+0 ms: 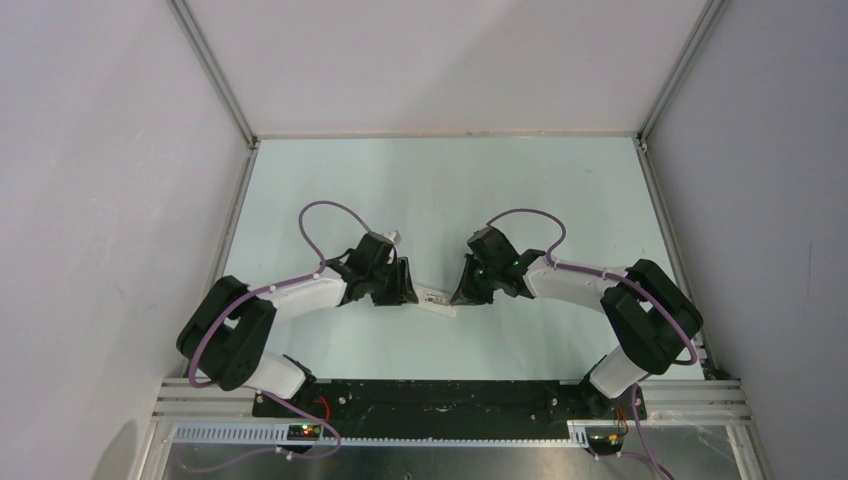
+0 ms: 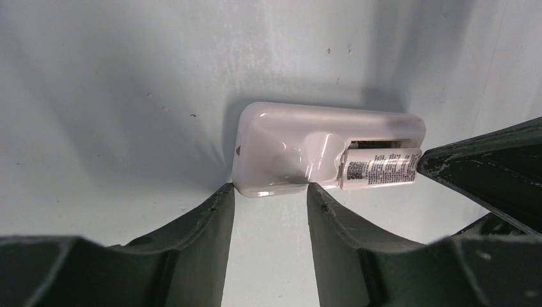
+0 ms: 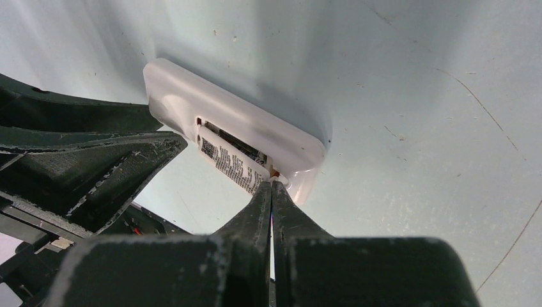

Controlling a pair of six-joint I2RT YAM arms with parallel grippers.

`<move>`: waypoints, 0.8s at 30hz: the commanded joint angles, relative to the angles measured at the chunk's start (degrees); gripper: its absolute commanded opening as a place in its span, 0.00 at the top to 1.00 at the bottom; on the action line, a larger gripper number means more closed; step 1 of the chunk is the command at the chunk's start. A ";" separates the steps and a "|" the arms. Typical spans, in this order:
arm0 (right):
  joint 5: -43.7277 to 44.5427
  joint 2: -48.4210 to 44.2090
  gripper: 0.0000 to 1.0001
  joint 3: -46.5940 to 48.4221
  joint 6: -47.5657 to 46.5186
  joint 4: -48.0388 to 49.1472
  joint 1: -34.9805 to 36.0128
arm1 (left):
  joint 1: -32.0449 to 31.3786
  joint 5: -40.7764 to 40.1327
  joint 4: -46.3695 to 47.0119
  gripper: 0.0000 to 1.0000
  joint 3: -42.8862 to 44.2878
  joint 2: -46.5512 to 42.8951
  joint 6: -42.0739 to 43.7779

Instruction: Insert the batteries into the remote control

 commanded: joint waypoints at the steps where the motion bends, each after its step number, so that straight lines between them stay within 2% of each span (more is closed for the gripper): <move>1: 0.59 0.80 1.00 0.74 -0.07 0.49 0.27 | 0.34 -0.20 -0.26 0.49 -0.34 0.45 1.61; 15: 6.93 -4.91 1.00 -2.84 6.42 4.57 2.63 | 0.36 -0.18 -0.21 0.48 0.01 -0.19 1.07; 24: 8.33 -6.09 1.00 -3.41 7.12 5.09 2.59 | 0.48 -0.24 -0.21 0.48 0.01 -0.80 1.06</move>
